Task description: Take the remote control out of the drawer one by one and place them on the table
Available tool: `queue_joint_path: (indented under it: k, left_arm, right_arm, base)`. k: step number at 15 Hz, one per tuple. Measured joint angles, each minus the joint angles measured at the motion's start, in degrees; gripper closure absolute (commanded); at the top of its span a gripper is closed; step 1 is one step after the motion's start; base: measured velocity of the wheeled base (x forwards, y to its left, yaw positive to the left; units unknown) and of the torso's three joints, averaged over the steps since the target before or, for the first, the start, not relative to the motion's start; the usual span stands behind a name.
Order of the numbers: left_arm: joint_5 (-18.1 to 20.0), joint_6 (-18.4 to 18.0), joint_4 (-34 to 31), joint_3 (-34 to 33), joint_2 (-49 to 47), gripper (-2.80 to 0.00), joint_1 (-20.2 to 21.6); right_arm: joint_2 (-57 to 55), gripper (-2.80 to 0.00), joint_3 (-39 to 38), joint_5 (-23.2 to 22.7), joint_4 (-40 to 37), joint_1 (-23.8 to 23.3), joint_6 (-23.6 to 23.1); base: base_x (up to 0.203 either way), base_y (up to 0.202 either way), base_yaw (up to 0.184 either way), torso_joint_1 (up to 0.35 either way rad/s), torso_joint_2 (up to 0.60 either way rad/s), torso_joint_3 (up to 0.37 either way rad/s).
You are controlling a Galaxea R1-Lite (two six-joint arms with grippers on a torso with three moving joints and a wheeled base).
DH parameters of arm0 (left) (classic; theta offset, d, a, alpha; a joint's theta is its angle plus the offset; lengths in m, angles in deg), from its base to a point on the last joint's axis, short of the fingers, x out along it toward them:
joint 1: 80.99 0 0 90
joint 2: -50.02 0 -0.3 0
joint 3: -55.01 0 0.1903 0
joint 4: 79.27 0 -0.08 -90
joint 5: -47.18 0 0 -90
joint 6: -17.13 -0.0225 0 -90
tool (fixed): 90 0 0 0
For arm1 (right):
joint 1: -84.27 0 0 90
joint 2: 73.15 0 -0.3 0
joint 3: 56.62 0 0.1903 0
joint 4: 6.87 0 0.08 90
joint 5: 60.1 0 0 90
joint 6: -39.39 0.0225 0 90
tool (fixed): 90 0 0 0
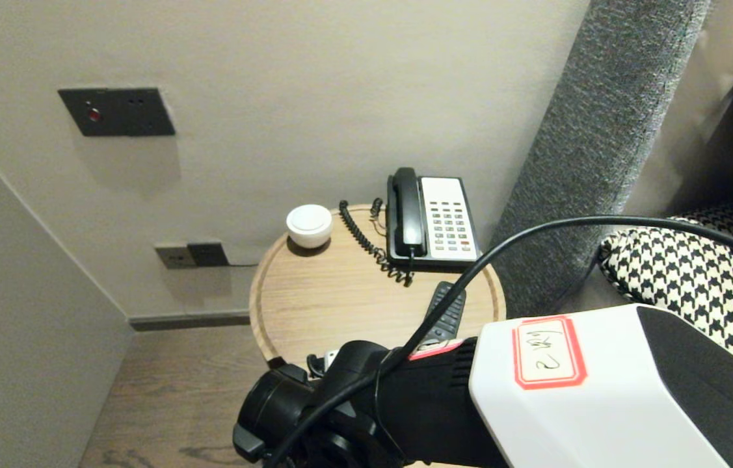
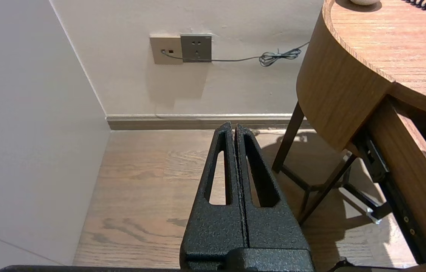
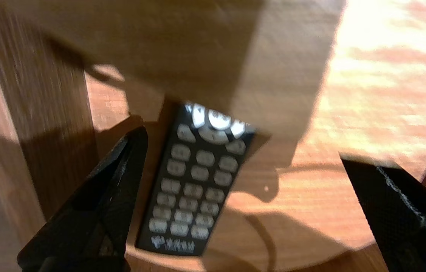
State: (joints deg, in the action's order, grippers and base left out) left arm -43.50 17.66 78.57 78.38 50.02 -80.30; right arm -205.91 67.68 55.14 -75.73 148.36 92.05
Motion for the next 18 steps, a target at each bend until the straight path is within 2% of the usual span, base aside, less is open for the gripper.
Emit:
queue_joint_path:
  k: [7, 18]
  left_arm:
    - [0.0, 0.0, 0.0, 0.0, 0.0, 0.0, 0.0]
    - [0.0, 0.05, 0.0, 0.0, 0.0, 0.0, 0.0]
  right_arm:
    - [-1.53, -2.8, -1.14, 0.83, 1.5, -1.21, -0.07]
    - [1.37, -2.8, -7.35, 1.67, 2.89, -2.82, 0.12]
  base:
    - [0.0, 0.0, 0.0, 0.0, 0.0, 0.0]
    - [0.0, 0.0, 0.0, 0.0, 0.0, 0.0]
